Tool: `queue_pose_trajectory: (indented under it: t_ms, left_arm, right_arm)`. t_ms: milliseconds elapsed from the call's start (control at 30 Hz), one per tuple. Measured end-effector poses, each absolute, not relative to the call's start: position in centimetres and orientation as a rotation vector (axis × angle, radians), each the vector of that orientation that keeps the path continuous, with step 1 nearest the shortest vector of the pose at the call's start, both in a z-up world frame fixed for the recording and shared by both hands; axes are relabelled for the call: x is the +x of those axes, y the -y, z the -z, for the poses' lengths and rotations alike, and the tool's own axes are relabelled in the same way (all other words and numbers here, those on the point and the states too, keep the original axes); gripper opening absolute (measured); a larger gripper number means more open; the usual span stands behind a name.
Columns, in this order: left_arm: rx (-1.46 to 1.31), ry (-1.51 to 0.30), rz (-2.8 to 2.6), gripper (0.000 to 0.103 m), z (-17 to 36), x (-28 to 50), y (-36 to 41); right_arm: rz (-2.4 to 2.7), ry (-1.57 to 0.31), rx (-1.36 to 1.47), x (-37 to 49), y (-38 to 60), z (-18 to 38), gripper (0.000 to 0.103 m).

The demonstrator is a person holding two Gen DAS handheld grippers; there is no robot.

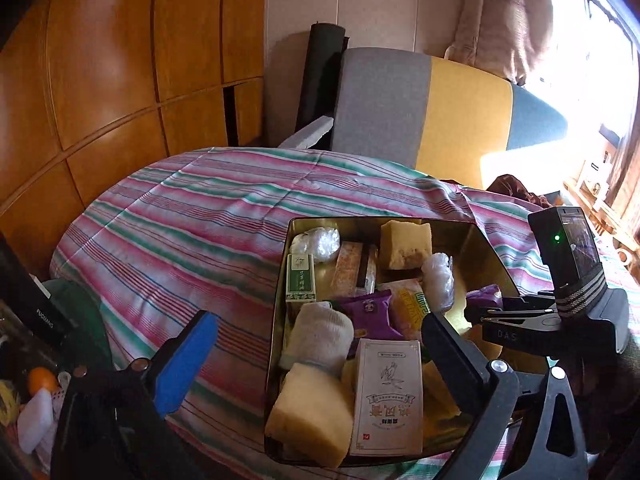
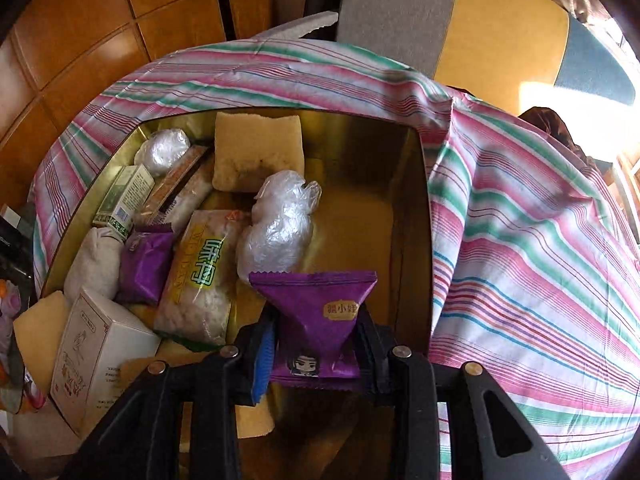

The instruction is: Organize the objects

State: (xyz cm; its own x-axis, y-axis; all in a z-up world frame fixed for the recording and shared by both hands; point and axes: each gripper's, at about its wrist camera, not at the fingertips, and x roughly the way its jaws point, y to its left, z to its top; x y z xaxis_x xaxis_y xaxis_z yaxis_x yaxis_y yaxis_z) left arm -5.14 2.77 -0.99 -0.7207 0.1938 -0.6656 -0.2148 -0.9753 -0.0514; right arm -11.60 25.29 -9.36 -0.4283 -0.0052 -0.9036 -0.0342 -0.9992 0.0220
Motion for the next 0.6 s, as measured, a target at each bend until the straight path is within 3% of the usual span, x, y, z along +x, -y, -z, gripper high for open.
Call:
queue_pose_trajectory:
  t_ms: [167, 600]
  left_arm:
    - [-1.103, -0.033, -2.751, 0.103, 1.7, -5.2, -2.0]
    - [-1.064, -0.015, -2.802, 0.103, 0.9, -3.8, -1.9]
  right_arm:
    - [-2.669, -0.106, -1.651, -11.2, -25.1, 9.3, 0.045]
    - [-2.742, -0.123, -1.373, -7.4, -23.8, 5.3, 0.045]
